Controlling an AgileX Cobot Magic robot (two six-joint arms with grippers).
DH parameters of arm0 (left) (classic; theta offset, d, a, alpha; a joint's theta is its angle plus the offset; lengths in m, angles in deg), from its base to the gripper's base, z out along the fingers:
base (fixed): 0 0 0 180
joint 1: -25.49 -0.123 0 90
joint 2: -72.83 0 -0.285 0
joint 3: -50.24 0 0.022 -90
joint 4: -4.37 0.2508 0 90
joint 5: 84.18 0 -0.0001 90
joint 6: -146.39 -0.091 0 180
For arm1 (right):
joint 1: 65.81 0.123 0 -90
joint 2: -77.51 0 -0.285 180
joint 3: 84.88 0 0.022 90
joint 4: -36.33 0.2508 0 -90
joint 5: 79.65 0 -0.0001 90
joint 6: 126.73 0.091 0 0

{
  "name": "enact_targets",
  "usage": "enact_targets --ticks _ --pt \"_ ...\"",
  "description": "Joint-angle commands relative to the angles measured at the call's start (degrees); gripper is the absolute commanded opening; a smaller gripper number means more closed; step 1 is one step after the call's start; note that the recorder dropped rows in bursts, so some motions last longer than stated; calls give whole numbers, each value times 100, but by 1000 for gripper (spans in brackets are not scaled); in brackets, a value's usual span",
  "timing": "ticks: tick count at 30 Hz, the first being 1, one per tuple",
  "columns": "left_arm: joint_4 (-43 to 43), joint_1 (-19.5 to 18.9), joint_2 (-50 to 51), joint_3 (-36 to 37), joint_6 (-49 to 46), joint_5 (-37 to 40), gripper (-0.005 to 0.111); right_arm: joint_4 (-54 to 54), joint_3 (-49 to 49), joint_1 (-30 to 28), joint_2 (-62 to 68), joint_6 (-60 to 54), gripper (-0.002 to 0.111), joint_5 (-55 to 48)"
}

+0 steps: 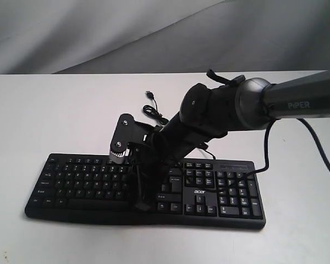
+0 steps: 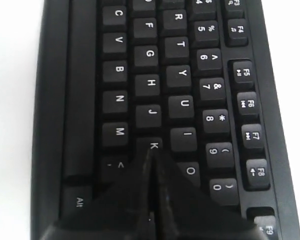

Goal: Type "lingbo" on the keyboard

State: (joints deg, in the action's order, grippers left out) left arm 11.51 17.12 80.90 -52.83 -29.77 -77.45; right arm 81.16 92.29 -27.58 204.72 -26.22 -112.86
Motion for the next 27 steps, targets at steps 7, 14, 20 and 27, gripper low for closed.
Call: enact_targets --ticks 7,14,20,27 --pt "1 38 -28 28 12 -50 0 -96 6 4 4 96 0 64" --pt "1 38 -28 28 12 -50 0 -96 6 4 32 96 0 24" --pt "1 38 -28 28 12 -50 0 -96 6 4 32 96 0 24" --pt "1 38 -28 28 12 -50 0 -154 6 4 219 86 0 24"
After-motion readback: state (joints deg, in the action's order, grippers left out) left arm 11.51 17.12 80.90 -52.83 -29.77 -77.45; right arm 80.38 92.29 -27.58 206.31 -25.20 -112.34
